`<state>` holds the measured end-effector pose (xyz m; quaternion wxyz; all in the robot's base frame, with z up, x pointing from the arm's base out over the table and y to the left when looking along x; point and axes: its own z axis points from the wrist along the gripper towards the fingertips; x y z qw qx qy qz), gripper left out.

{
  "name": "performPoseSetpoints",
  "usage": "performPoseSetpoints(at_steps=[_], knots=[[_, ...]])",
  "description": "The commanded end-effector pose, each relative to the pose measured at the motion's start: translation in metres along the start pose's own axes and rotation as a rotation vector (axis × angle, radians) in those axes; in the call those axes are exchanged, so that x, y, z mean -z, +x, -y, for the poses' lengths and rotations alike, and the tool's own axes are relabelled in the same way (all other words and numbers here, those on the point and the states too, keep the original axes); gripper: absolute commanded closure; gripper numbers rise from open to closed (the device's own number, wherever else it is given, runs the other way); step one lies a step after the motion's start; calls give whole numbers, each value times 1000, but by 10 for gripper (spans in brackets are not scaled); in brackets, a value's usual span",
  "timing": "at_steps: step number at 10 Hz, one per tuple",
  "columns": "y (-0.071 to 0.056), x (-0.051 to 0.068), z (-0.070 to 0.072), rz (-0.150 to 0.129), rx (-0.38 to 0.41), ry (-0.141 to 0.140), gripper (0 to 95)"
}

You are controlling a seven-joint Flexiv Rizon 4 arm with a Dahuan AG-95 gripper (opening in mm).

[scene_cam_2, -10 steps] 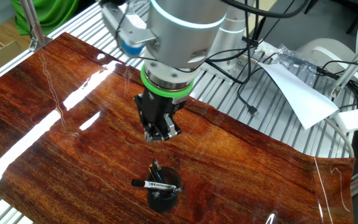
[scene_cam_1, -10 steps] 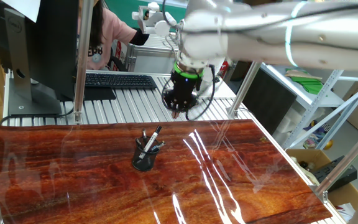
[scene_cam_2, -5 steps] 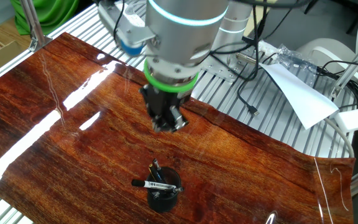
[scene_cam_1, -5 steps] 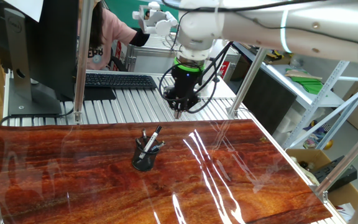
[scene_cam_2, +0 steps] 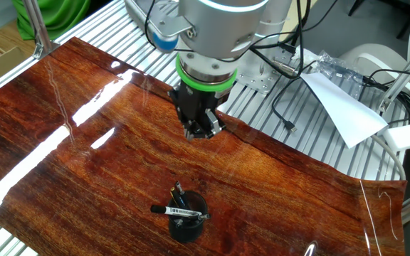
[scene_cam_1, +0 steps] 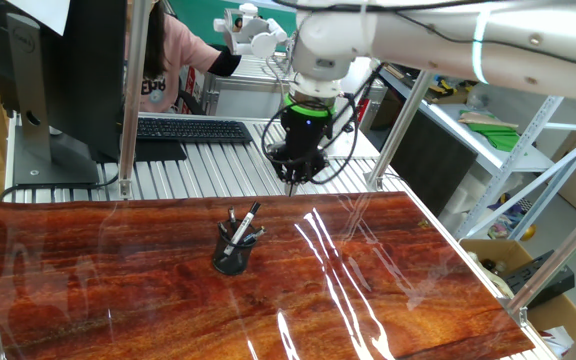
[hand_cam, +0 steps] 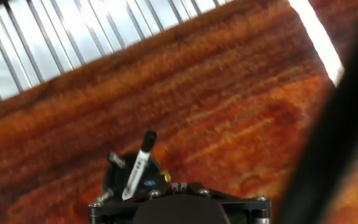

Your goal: Put the pen into the pen holder

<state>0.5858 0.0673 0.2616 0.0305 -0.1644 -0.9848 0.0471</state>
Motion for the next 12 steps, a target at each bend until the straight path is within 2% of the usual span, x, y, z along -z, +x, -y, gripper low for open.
performPoseSetpoints(at_steps=[1, 5, 8, 9, 11, 12], knots=[[-1, 0, 0, -49, 11, 7, 950], [-15, -6, -2, -31, -14, -7, 950], [-9, -4, -3, -24, -1, -13, 950], [-6, -3, -2, -32, 32, -27, 950], [-4, -6, -3, -55, 10, -57, 950], [-3, -8, -4, -54, 6, -53, 950]])
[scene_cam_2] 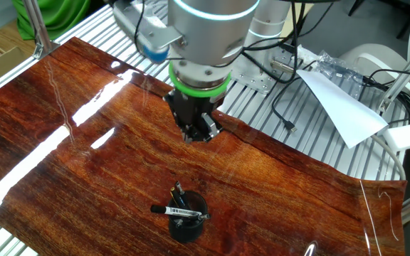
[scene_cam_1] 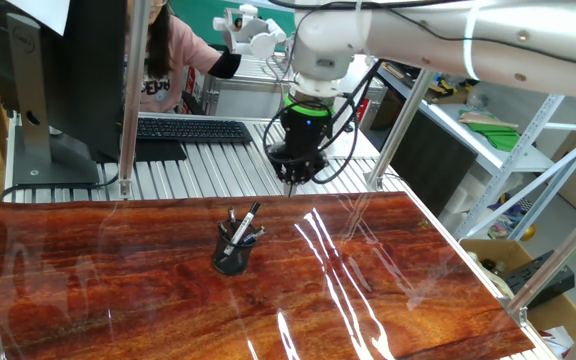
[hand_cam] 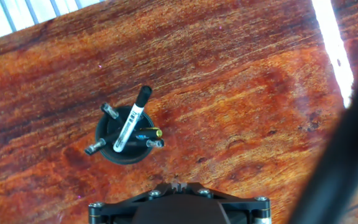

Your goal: Put the pen into the pen holder

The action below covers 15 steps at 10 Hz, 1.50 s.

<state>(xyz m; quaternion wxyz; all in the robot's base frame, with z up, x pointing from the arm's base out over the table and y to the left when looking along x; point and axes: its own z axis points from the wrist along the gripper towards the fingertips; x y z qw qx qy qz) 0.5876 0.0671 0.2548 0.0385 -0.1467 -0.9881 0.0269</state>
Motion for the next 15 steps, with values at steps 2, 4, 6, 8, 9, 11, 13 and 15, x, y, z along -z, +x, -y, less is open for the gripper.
performPoseSetpoints(at_steps=[2, 4, 6, 8, 9, 11, 13, 15], knots=[[-4, -3, -3, -29, -36, -16, 950], [-7, -5, -4, -24, -41, -18, 950], [-17, -9, -5, -16, -53, -15, 950], [-28, -14, -5, -9, -64, -15, 950], [-38, -19, -5, -8, -68, -16, 950], [-45, -23, -5, 1, -72, -18, 950], [-42, -22, -6, -4, -74, -24, 950], [-27, -14, -6, -3, -62, -28, 950]])
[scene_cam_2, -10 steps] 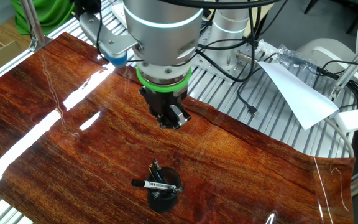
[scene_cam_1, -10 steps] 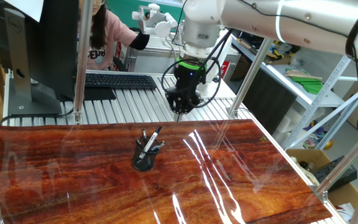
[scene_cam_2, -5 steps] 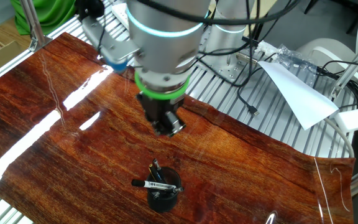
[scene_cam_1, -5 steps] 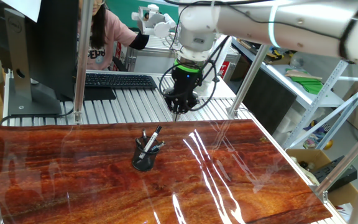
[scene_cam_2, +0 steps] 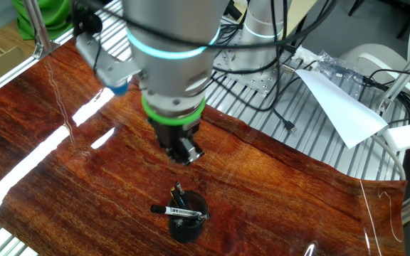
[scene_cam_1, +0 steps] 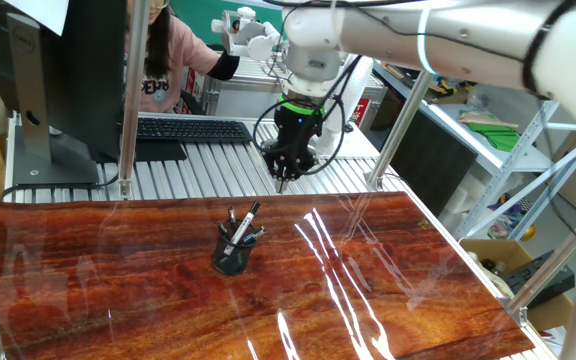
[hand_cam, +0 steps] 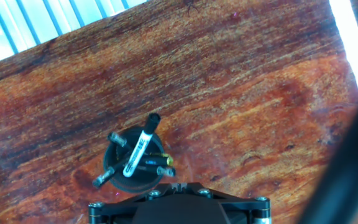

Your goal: Put the pen into the pen holder

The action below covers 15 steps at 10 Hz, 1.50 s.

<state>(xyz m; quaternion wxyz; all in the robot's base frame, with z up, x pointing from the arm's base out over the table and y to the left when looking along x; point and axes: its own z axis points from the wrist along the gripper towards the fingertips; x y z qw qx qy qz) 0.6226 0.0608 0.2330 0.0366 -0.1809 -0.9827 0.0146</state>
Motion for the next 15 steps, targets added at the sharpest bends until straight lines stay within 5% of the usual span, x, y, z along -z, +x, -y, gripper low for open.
performPoseSetpoints(at_steps=[1, 6, 9, 12, 15], knots=[[15, 8, 1, 4, 6, -2, 950], [44, 19, 6, 37, -7, -45, 950], [44, 19, 6, 49, -78, -54, 950], [44, 19, 6, 15, -102, -67, 950], [44, 19, 6, 18, -105, -64, 950]])
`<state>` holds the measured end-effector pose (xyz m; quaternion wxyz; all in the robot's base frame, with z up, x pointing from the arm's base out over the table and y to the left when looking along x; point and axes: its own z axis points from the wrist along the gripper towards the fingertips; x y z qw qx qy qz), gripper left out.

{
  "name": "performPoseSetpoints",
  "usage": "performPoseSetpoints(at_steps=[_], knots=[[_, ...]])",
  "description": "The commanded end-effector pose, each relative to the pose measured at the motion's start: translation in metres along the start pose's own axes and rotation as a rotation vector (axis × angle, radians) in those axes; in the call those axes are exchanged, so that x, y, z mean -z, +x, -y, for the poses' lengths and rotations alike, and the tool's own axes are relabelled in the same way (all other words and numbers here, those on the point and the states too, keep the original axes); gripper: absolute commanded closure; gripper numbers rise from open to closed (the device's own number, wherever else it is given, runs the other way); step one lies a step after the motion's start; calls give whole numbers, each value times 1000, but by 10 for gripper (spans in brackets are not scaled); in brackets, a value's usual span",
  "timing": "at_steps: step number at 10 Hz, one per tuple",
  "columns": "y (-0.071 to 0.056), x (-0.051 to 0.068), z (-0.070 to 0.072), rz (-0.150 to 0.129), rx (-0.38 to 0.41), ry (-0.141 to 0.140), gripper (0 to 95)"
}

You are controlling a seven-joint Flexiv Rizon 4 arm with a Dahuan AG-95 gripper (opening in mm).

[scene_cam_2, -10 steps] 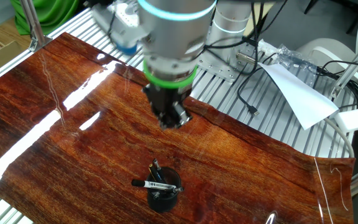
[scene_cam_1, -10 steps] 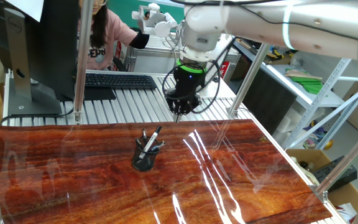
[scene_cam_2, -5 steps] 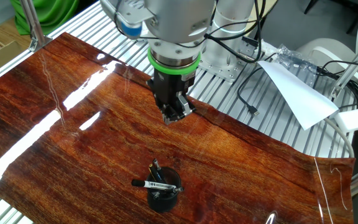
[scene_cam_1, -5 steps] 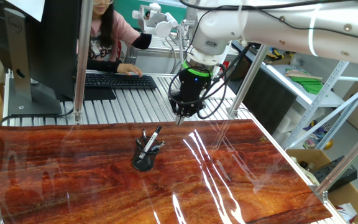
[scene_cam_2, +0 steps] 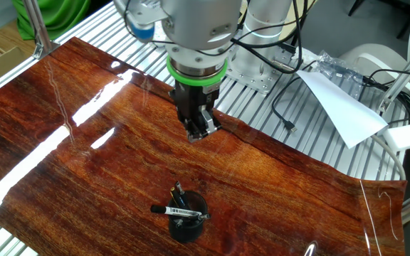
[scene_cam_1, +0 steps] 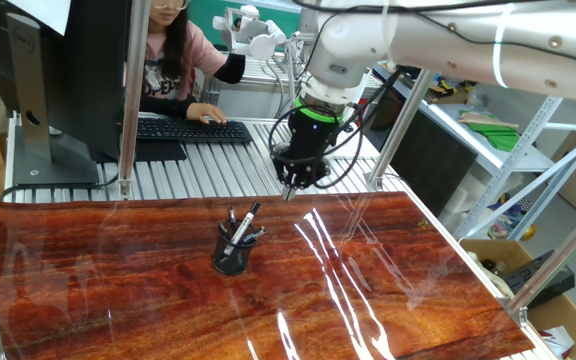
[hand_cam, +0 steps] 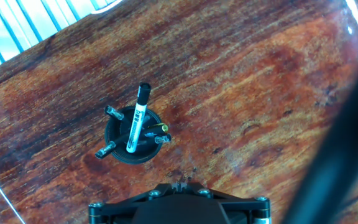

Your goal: Put the pen into the pen holder

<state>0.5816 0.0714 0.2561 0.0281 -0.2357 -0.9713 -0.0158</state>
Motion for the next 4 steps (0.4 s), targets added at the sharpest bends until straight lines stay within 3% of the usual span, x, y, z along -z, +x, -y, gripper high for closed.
performPoseSetpoints(at_steps=[1, 4], knots=[[1, -1, 0, 21, 0, 2, 950], [1, -1, 0, 18, -23, 3, 950]])
